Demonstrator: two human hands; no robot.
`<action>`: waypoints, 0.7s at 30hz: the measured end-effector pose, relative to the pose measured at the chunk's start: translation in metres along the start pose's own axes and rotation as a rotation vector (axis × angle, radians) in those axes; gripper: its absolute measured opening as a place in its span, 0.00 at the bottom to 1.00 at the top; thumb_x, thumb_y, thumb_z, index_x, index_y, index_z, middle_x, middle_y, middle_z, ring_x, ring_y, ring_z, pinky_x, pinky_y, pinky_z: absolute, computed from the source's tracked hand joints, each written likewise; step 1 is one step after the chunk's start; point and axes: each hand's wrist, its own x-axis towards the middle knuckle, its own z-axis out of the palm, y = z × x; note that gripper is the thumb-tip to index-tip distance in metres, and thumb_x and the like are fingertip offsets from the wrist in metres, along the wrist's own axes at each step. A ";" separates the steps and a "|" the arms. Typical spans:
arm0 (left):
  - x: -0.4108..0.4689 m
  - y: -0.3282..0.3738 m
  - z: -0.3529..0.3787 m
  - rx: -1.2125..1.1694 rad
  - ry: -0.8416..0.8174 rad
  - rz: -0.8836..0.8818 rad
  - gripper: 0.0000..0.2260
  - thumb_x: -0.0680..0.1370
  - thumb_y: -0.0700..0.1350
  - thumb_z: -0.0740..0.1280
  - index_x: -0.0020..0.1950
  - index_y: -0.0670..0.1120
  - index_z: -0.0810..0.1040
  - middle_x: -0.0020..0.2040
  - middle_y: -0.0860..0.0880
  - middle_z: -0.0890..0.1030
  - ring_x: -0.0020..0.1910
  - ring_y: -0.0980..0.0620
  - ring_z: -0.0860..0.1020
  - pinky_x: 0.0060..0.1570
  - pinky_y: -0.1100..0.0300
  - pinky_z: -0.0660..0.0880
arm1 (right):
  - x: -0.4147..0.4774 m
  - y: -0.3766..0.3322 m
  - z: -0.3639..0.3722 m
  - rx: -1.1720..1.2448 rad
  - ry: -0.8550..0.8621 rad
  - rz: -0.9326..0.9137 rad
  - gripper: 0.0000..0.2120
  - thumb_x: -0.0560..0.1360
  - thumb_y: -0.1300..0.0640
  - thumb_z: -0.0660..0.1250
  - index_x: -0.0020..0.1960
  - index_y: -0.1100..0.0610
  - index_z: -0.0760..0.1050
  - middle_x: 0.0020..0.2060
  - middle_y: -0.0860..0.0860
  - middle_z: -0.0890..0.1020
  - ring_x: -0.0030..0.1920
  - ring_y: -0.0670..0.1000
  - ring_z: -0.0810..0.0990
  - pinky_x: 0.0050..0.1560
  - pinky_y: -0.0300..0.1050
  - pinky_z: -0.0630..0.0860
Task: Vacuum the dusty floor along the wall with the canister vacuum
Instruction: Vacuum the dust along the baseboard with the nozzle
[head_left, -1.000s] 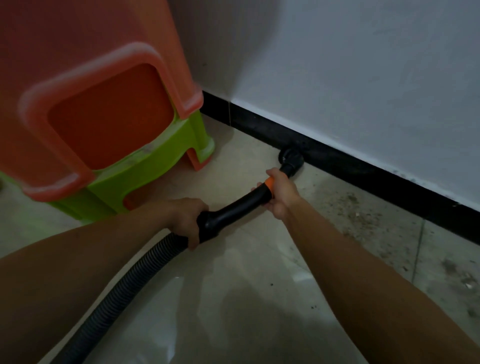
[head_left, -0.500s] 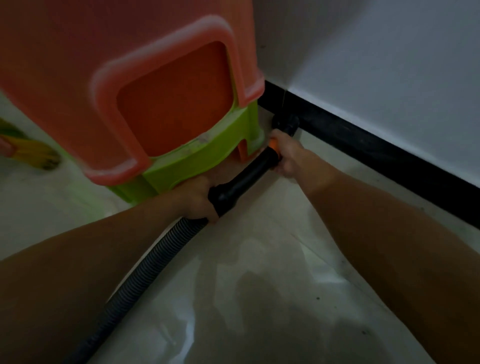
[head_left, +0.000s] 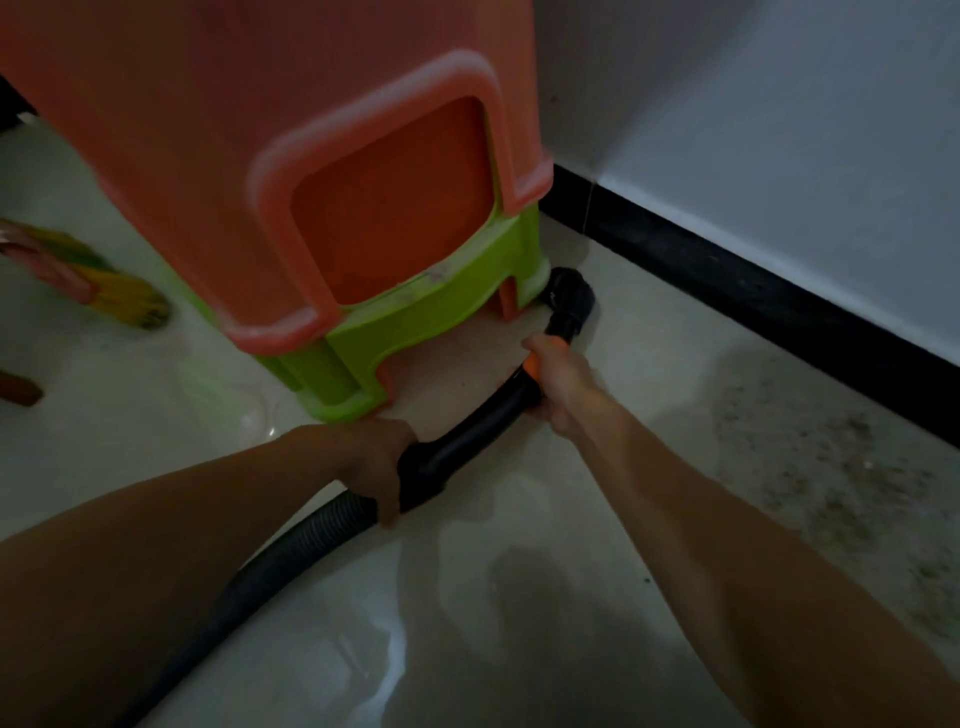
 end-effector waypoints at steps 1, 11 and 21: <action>-0.004 -0.004 0.004 0.032 -0.009 -0.015 0.29 0.62 0.46 0.81 0.59 0.45 0.75 0.55 0.48 0.79 0.52 0.49 0.78 0.49 0.57 0.78 | -0.005 0.007 0.004 0.015 0.000 0.008 0.09 0.76 0.53 0.66 0.50 0.55 0.70 0.42 0.57 0.80 0.42 0.57 0.82 0.36 0.48 0.80; -0.068 -0.033 0.028 0.193 -0.080 -0.213 0.27 0.62 0.42 0.80 0.58 0.46 0.75 0.55 0.47 0.80 0.54 0.47 0.78 0.50 0.56 0.76 | -0.063 0.055 0.040 0.088 -0.116 0.169 0.20 0.75 0.49 0.68 0.62 0.58 0.71 0.48 0.57 0.80 0.45 0.56 0.83 0.33 0.47 0.80; -0.134 -0.051 0.077 0.149 -0.096 -0.354 0.30 0.62 0.42 0.80 0.61 0.46 0.74 0.51 0.50 0.78 0.53 0.47 0.77 0.51 0.55 0.76 | -0.116 0.091 0.071 0.033 -0.152 0.225 0.16 0.76 0.50 0.68 0.57 0.56 0.68 0.47 0.56 0.78 0.43 0.56 0.80 0.29 0.49 0.78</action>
